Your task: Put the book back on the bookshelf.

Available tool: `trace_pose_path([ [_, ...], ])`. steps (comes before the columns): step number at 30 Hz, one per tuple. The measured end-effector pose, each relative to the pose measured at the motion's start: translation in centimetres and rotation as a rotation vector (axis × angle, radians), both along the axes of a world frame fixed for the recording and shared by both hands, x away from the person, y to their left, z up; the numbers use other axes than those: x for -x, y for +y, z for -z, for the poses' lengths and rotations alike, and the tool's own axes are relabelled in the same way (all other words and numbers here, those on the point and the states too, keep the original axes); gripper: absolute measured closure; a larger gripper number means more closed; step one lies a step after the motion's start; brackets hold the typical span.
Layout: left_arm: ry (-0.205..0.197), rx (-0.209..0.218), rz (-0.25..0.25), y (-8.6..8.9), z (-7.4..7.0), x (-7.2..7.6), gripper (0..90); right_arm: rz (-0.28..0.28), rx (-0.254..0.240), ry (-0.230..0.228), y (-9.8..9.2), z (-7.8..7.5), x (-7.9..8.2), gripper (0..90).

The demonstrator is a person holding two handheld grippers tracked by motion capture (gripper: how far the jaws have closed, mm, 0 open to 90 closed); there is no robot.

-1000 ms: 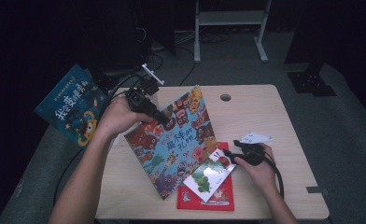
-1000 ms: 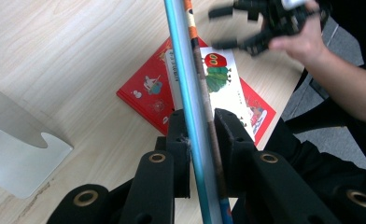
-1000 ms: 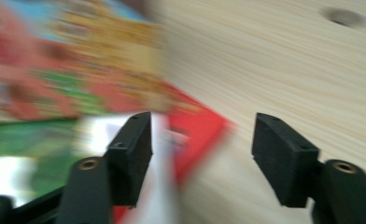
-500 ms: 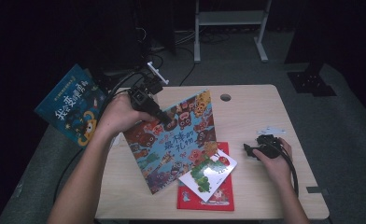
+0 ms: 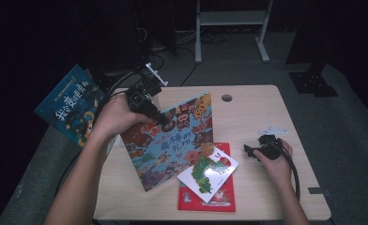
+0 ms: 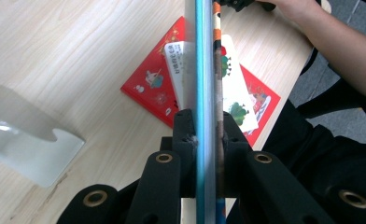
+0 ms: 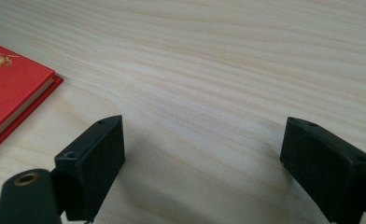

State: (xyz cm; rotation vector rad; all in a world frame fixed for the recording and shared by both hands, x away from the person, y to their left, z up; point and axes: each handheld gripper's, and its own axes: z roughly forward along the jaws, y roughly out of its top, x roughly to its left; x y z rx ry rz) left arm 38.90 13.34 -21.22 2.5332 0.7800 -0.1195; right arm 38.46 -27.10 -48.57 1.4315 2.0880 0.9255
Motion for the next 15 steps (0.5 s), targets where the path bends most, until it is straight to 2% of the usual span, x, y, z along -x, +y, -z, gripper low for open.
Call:
trace_pose_path([
  [1, -0.001, -0.008, 0.001, 0.2, -0.1, 0.1, 80.8, 0.0, 0.0, 0.0, 0.0, 0.0, 0.0, 12.6],
  [10, -0.001, 0.012, -0.041, 2.9, -0.2, 0.6, 80.8, 0.0, 0.0, 0.0, 0.0, 0.0, 0.0, 12.5],
  [15, 0.001, -0.004, -0.062, 4.5, -0.4, 0.9, 80.8, 0.001, 0.0, 0.0, 0.0, 0.0, -0.1, 12.6],
])
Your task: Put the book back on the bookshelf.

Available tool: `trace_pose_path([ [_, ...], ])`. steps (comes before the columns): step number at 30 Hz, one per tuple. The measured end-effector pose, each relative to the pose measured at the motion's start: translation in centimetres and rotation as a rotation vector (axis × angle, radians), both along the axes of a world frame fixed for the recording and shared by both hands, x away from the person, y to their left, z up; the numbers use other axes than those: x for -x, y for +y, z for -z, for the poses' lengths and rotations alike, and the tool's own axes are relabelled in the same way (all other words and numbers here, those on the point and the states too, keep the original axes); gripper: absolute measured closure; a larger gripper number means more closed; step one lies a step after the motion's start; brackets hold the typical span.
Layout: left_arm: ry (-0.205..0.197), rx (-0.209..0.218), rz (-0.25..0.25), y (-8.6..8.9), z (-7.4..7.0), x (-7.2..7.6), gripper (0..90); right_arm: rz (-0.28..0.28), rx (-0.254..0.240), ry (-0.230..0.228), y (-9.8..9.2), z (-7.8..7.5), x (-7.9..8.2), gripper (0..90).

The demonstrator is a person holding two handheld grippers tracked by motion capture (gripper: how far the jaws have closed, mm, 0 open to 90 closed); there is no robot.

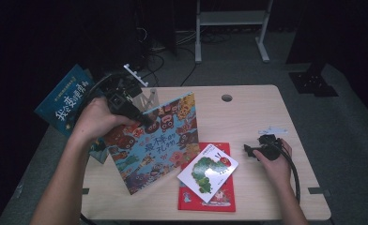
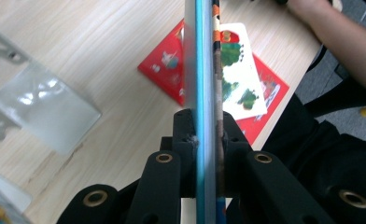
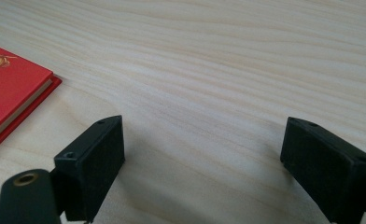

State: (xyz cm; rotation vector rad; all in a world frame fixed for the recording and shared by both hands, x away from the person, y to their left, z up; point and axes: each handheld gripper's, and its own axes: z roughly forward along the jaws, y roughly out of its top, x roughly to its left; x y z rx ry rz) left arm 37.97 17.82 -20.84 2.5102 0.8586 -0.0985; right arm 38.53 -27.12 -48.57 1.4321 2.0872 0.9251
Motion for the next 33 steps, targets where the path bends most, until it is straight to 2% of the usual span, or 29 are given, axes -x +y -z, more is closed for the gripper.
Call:
trace_pose_path([
  [6, -0.004, 0.006, -0.028, 1.9, -0.3, 0.5, 80.8, 0.001, -0.001, 0.001, 0.0, 0.0, 0.0, 12.6],
  [10, -0.001, 0.025, -0.05, 3.6, -0.5, 0.9, 80.8, 0.0, 0.0, 0.003, 0.0, 0.0, 0.0, 12.6],
  [18, -0.003, 0.025, -0.087, 6.4, -0.9, 1.8, 80.8, 0.0, 0.0, 0.002, 0.0, 0.0, 0.0, 12.7],
  [33, -0.01, 0.049, -0.196, 12.7, -0.9, 4.3, 80.8, 0.009, 0.001, 0.0, -0.1, 0.0, -0.1, 12.7],
])
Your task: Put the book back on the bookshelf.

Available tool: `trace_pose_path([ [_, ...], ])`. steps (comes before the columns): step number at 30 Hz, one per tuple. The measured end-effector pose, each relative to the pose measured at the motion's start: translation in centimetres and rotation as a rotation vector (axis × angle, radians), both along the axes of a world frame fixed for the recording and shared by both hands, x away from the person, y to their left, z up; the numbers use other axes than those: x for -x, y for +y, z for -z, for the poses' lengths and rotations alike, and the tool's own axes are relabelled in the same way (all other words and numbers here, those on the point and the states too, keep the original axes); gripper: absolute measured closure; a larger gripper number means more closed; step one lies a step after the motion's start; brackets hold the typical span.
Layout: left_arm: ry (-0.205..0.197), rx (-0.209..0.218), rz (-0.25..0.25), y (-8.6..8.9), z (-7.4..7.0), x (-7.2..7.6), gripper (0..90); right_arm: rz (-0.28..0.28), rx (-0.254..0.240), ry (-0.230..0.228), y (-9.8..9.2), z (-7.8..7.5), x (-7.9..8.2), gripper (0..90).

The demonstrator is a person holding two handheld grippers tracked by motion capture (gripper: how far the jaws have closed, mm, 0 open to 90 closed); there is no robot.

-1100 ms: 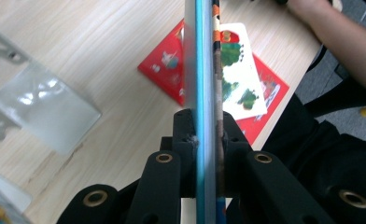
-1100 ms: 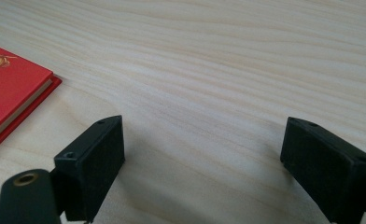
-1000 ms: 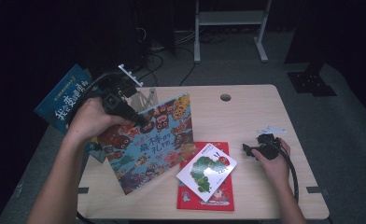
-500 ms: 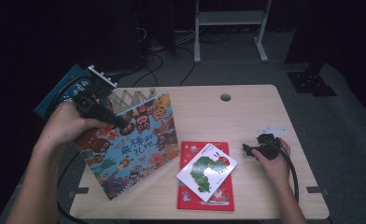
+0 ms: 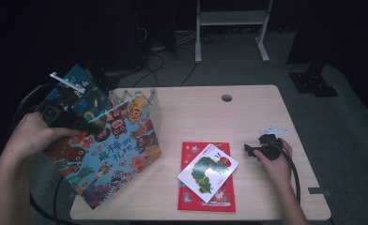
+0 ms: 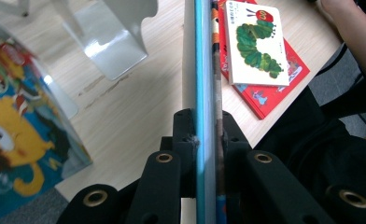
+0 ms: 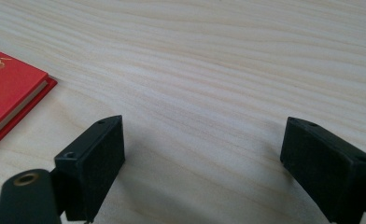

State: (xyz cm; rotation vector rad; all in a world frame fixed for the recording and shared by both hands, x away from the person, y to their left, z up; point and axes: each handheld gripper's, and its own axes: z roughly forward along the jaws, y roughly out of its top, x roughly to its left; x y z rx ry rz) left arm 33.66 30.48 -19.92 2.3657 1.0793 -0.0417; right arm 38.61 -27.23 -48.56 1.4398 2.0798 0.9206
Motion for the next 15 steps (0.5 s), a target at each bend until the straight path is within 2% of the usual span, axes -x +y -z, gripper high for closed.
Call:
trace_pose_path([
  [6, -0.006, 0.022, -0.058, 2.5, 0.2, 0.8, 80.8, 0.004, -0.002, 0.002, 0.0, 0.0, 0.0, 12.7],
  [15, -0.023, -0.001, -0.151, 5.8, 0.4, 1.8, 80.8, 0.007, -0.001, 0.001, 0.0, 0.0, 0.0, 12.7],
])
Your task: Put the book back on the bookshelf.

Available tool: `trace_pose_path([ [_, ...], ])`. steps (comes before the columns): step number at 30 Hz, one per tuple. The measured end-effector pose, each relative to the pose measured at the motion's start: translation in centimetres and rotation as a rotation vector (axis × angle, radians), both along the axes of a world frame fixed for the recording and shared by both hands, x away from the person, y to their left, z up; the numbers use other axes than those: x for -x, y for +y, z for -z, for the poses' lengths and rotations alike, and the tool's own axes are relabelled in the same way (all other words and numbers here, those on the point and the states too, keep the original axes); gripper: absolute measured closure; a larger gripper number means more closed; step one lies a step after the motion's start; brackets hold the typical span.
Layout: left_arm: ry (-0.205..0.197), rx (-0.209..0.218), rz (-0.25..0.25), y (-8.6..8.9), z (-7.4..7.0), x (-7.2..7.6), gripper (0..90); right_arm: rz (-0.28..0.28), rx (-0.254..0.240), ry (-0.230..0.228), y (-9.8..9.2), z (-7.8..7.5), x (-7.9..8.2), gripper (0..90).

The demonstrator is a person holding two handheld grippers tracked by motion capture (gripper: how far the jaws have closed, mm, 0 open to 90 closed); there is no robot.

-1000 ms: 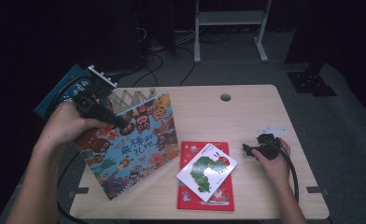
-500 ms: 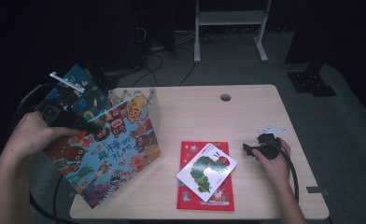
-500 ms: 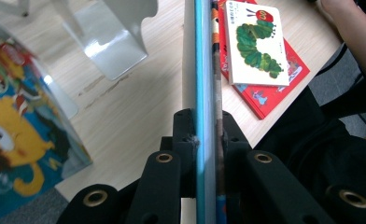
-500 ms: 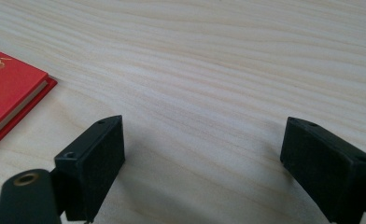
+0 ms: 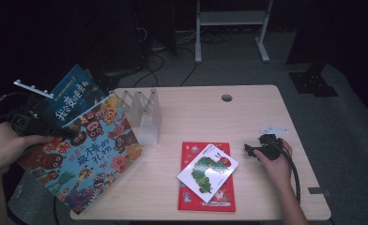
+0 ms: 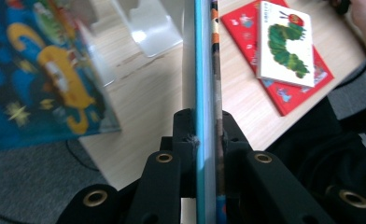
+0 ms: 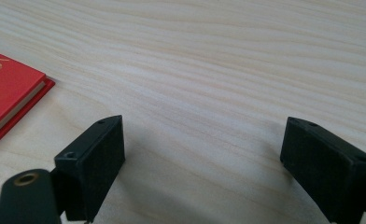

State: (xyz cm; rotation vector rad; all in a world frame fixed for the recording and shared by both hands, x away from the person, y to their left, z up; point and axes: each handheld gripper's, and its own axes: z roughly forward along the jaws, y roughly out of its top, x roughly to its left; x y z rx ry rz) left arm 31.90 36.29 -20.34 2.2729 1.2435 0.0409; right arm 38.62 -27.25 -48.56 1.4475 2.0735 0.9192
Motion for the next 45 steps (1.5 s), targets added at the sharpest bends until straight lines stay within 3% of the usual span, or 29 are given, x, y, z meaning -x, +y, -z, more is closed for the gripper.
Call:
trace_pose_path([
  [10, -0.011, -0.033, -0.129, 1.5, 0.2, -0.4, 80.8, 0.007, -0.001, 0.0, -0.1, 0.0, -0.1, 12.8],
  [18, -0.018, -0.027, -0.21, 2.4, 0.3, -1.1, 80.8, 0.008, -0.001, 0.0, -0.2, 0.0, -0.1, 12.9],
  [36, -0.042, -0.037, -0.4, 2.9, 1.1, -4.8, 80.8, 0.009, -0.001, 0.0, -0.2, 0.0, -0.1, 12.9],
  [45, -0.061, -0.011, -0.447, 2.5, 1.6, -6.5, 80.9, 0.01, -0.001, 0.001, -0.2, 0.0, -0.1, 13.0],
])
